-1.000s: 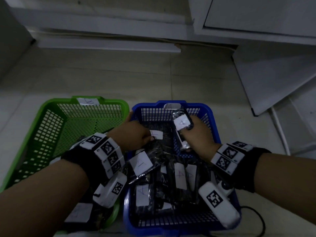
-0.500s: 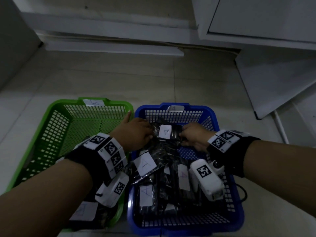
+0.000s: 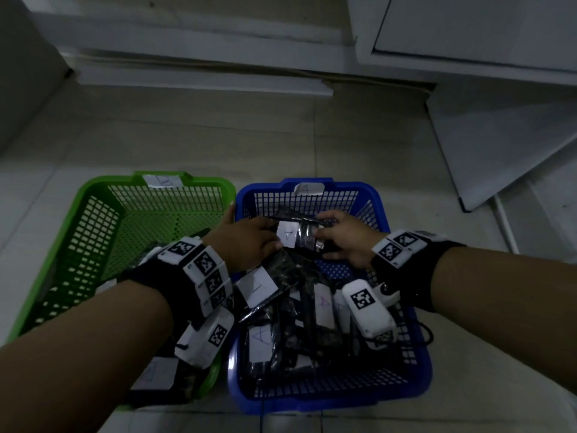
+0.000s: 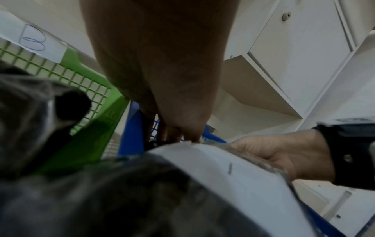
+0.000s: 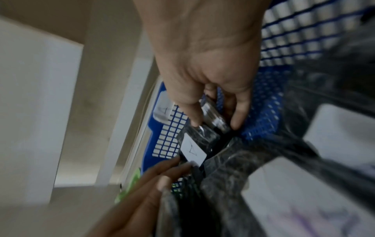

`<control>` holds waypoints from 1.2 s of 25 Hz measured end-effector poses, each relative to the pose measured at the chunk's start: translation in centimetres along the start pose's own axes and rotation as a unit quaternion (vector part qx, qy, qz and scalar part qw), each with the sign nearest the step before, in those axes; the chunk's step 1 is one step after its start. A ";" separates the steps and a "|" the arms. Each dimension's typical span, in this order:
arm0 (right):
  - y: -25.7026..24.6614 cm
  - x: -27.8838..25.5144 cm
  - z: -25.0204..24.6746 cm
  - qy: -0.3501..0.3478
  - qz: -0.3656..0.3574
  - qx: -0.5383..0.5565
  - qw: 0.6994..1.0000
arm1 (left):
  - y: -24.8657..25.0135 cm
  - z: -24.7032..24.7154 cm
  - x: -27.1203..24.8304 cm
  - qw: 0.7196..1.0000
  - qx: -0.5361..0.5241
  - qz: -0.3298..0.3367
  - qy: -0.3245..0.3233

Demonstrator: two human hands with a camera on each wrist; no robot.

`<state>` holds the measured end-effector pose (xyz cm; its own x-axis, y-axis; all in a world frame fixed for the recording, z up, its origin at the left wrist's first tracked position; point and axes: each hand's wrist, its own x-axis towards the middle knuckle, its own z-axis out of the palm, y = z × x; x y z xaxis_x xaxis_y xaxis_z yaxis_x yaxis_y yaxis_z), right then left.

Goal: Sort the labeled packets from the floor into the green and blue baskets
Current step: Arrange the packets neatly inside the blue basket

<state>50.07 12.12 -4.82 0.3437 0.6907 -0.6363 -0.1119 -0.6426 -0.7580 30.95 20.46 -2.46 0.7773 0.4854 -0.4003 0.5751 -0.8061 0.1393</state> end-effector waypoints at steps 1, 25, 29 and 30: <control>-0.4 0.2 0.2 -0.011 -0.002 -0.031 0.999 | -0.1 0.0 -0.1 1.000 -0.002 0.000 0.001; 1.3 -6.2 -0.9 -0.207 -0.119 -0.403 0.884 | -0.4 -1.6 -1.0 0.984 -0.122 0.124 -0.045; 1.3 -5.7 -1.9 -0.182 -0.105 -0.310 0.927 | 0.5 -3.7 -0.5 0.962 -0.261 0.063 -0.049; 0.9 -5.5 -2.3 -0.179 -0.094 -0.274 0.940 | 0.4 -4.5 -0.3 0.956 -0.289 0.041 -0.026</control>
<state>50.25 7.01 -1.64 -0.0370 0.8141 -0.5796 0.4509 -0.5040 -0.7367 32.04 21.53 1.76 0.8211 0.3981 -0.4090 0.5688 -0.5113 0.6442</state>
